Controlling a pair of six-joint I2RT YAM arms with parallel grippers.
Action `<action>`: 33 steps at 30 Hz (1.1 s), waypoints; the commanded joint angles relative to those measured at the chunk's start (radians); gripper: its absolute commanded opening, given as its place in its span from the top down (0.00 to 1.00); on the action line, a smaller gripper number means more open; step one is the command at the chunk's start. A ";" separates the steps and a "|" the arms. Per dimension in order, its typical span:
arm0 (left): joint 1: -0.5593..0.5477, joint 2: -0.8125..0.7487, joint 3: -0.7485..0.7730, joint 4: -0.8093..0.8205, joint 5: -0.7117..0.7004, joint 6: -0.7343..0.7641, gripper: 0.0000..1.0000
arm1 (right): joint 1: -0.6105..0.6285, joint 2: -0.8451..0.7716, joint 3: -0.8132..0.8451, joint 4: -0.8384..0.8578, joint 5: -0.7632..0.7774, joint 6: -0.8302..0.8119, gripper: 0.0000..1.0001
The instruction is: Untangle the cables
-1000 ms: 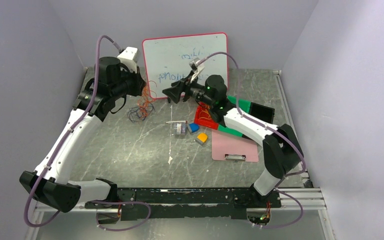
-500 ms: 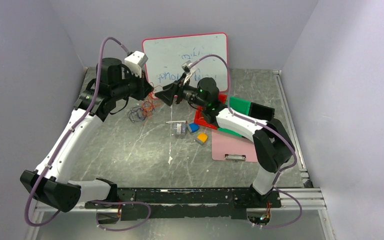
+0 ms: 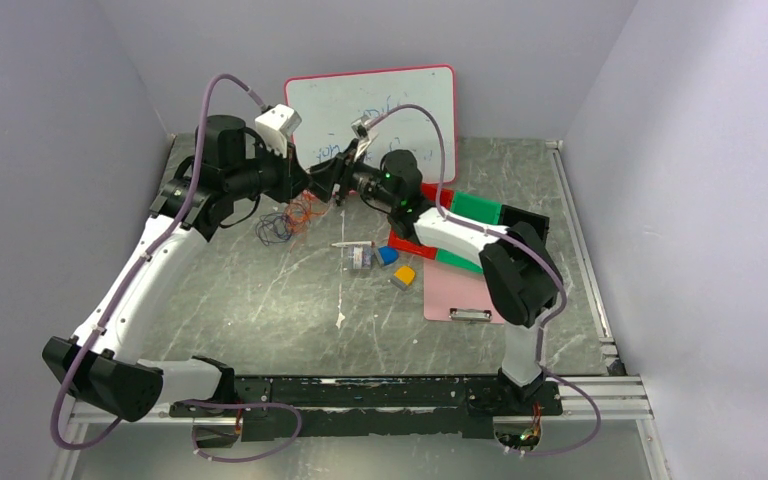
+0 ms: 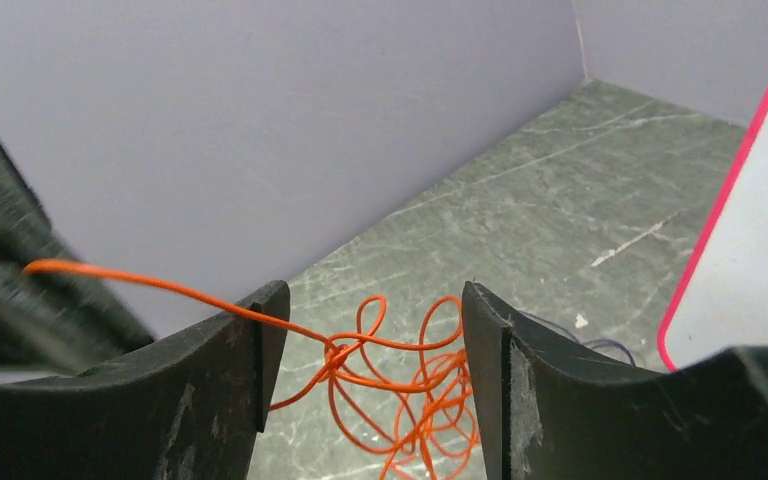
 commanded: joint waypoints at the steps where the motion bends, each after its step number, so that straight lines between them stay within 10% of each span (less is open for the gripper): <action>1: 0.004 -0.006 0.059 -0.010 0.057 0.024 0.93 | 0.015 0.078 0.102 0.035 -0.023 0.009 0.34; 33: 0.008 0.042 0.505 -0.009 -0.111 -0.034 0.93 | 0.117 0.331 0.082 -0.153 0.038 -0.085 0.59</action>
